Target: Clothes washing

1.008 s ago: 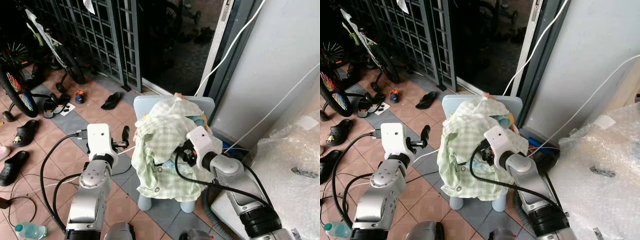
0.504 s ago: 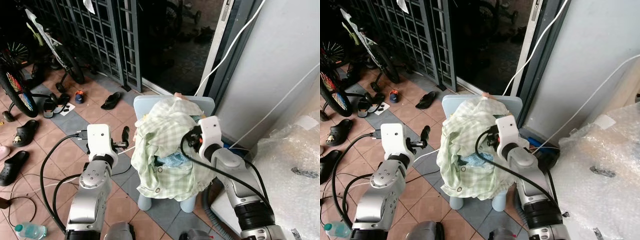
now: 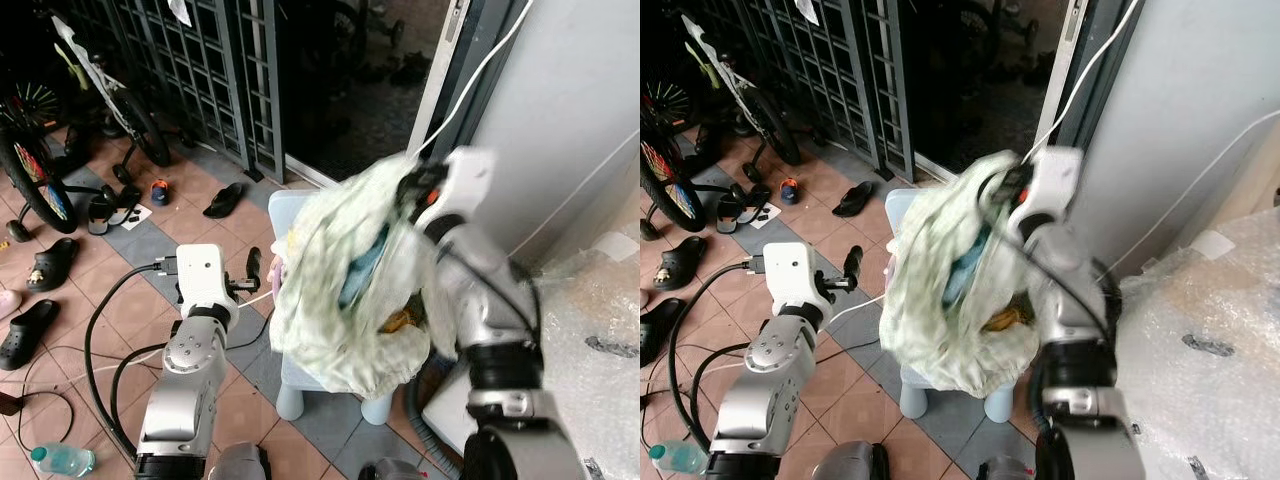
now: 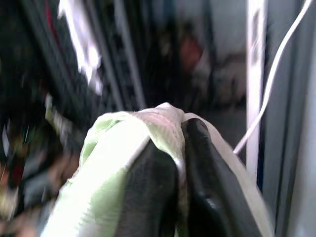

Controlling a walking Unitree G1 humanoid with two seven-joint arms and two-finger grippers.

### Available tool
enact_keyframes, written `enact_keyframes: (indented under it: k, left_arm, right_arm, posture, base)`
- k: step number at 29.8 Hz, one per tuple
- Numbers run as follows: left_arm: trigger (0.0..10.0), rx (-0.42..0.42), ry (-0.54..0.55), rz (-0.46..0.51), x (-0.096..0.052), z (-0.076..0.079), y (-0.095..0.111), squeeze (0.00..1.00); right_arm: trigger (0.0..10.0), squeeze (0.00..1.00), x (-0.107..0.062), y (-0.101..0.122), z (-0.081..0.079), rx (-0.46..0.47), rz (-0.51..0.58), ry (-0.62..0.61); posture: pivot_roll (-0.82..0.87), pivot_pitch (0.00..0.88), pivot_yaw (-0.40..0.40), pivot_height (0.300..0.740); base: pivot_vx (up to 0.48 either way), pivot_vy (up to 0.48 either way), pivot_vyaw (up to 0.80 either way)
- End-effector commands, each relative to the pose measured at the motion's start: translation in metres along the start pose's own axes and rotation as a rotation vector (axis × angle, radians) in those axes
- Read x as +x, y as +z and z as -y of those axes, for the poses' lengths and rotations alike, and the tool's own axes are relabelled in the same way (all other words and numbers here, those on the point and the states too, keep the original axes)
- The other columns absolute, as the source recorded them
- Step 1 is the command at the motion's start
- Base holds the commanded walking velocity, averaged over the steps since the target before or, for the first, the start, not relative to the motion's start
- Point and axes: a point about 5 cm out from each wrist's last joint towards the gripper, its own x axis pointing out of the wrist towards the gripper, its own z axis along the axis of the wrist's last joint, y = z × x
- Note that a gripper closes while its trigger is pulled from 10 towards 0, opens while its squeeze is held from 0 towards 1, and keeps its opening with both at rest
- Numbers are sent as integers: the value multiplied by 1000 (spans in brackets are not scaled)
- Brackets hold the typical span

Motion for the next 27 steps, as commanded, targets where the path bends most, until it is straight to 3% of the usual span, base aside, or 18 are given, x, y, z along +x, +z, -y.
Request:
enact_keyframes:
  k: [1, 5, 6, 12, 16, 20, 21, 22, 23, 27]
  left_arm:
    - [10000, 14, 1, 16, 4, 0, 3, 0]
    - [10000, 17, -18, 30, 10, 4, 5, 0]
    - [10000, 13, -29, 40, 13, 8, 7, 0]
    - [10000, 4, -29, 57, 18, 11, 9, 0]
    - [10000, 4, -14, 66, 20, 10, 8, 0]
    - [10000, -4, -2, 73, 22, 10, 9, 0]
    - [10000, -5, 5, 82, 23, 10, 11, 0]
    - [10000, -9, 16, 94, 24, 8, 13, 0]
    - [10000, -9, 16, 94, 24, 8, 13, 0]
    - [10000, -9, 28, 111, 24, 5, 14, 0]
  right_arm:
    - [0, 0, 7, 28, -3, 20, 108, 15]
    - [0, 0, 18, 49, -12, 39, 158, 66]
    - [0, 0, 22, 54, -21, 53, 170, 117]
    - [0, 0, 17, 46, -45, 32, 155, 257]
    - [0, 0, 18, 59, -52, 6, 209, 318]
    - [0, 0, 24, 91, -42, -47, 333, 273]
    - [0, 0, 25, 102, -34, -64, 361, 240]
    - [0, 0, 21, 100, -23, -82, 352, 208]
    - [0, 0, 21, 100, -23, -82, 352, 208]
    - [0, 0, -3, 56, -6, -105, 211, 159]
  posture:
    - [-31, 0, 24, 740]
    - [-43, 0, 28, 740]
    - [-45, 0, 27, 740]
    - [-43, 0, 20, 740]
    - [-45, 0, 19, 740]
    - [-52, 0, 20, 740]
    - [-53, 0, 16, 740]
    - [-54, 0, 13, 740]
    - [-54, 0, 13, 740]
    - [-55, 0, 13, 740]
  base:
    - [0, 0, 0]
    - [0, 0, 0]
    - [0, 0, 0]
    - [0, 0, 0]
    - [0, 0, 0]
    - [0, 0, 0]
    - [0, 0, 0]
    - [0, 0, 0]
    - [0, 0, 0]
    - [0, 0, 0]
